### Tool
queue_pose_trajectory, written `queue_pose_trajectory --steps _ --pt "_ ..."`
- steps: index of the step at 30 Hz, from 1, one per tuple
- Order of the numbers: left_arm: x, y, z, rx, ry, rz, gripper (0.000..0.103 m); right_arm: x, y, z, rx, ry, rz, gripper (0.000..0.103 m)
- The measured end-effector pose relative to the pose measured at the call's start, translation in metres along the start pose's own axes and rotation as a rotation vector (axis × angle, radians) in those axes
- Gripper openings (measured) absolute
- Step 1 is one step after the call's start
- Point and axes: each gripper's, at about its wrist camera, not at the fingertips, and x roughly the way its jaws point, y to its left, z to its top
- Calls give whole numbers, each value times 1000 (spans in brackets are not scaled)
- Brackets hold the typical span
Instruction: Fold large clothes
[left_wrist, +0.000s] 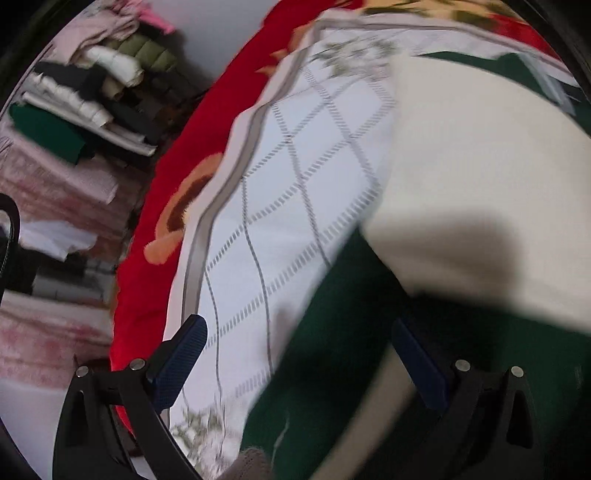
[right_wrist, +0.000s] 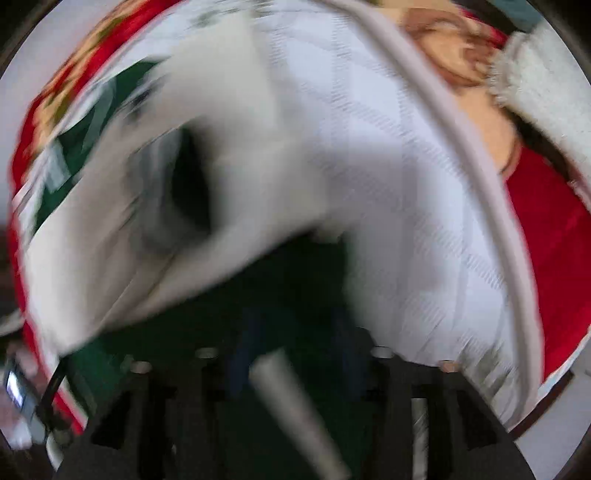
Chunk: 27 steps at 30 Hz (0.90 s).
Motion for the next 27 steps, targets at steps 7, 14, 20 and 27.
queue_pose_trajectory --steps 7,14,20,27 --pt "-28 -49 -107 259 105 -104 103 71 107 -165 -107 294 196 57" --pt "-14 -61 -148 238 164 -140 103 105 167 -218 -225 196 -73 20" --pt "-8 -54 -147 200 186 -182 103 88 199 -231 -209 212 49 19" --pt "-20 -29 -134 128 182 -188 103 113 202 -215 -241 361 156 22"
